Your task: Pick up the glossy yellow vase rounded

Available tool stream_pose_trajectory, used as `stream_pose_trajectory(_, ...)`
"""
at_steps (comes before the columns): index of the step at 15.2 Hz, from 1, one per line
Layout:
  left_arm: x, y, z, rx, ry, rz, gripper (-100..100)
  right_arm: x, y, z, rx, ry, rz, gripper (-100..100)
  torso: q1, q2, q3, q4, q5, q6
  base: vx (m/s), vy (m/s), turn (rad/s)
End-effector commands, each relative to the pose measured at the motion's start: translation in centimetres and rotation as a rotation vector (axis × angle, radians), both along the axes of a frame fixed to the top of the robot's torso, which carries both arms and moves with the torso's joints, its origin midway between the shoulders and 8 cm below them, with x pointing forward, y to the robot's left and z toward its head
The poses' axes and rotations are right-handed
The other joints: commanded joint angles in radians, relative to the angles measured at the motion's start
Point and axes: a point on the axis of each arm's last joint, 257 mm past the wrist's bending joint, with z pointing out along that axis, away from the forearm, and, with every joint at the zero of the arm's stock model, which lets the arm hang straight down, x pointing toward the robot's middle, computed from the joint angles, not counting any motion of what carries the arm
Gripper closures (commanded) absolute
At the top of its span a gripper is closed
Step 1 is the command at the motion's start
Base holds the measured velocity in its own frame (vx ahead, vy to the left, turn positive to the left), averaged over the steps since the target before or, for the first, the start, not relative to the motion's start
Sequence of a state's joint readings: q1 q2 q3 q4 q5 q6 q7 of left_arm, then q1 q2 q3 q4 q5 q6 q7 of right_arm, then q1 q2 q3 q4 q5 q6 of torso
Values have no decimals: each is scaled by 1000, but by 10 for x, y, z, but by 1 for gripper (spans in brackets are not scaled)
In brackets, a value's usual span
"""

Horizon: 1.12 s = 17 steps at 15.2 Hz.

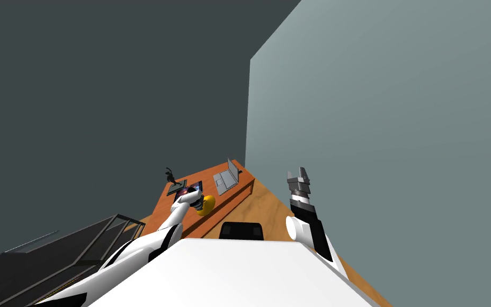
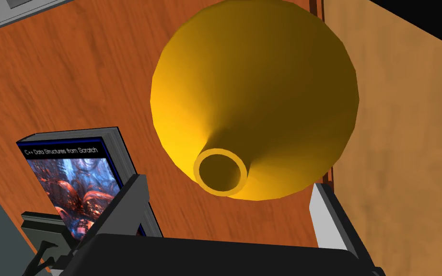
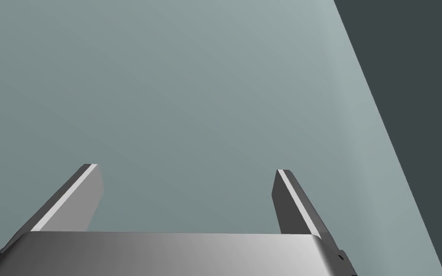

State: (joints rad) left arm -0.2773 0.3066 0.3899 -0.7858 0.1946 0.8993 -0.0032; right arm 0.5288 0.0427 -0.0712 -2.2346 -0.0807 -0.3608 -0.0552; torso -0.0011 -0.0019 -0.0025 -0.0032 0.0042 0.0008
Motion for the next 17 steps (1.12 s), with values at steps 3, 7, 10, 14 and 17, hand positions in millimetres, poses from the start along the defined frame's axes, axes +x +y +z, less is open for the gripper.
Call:
stream_pose_trajectory(3,-9,-10,-15,-3,-3,0,-100,0,0,0,0,0,0,0,6,-4,-2,-1,1,0,70,77,1)
stream_pose_trajectory(7,-3,-2,-4,0,-3,0,100,0,0,0,0,0,0,0,3,-2,-1,-1,1,0,7,19,-4)
stream_pose_trajectory(10,2,4,4,3,-3,1,100,0,0,0,0,0,0,0,-3,4,2,1,0,0,-67,-75,-1)
stream_pose_trajectory(14,0,3,7,-16,13,10,-100,0,0,0,0,0,0,0,-1,2,1,0,0,0,-14,-29,-4)
stream_pose_trajectory(17,-2,1,9,-35,29,20,-100,0,0,0,0,0,0,0,0,-1,-1,0,1,0,25,-1,-12)
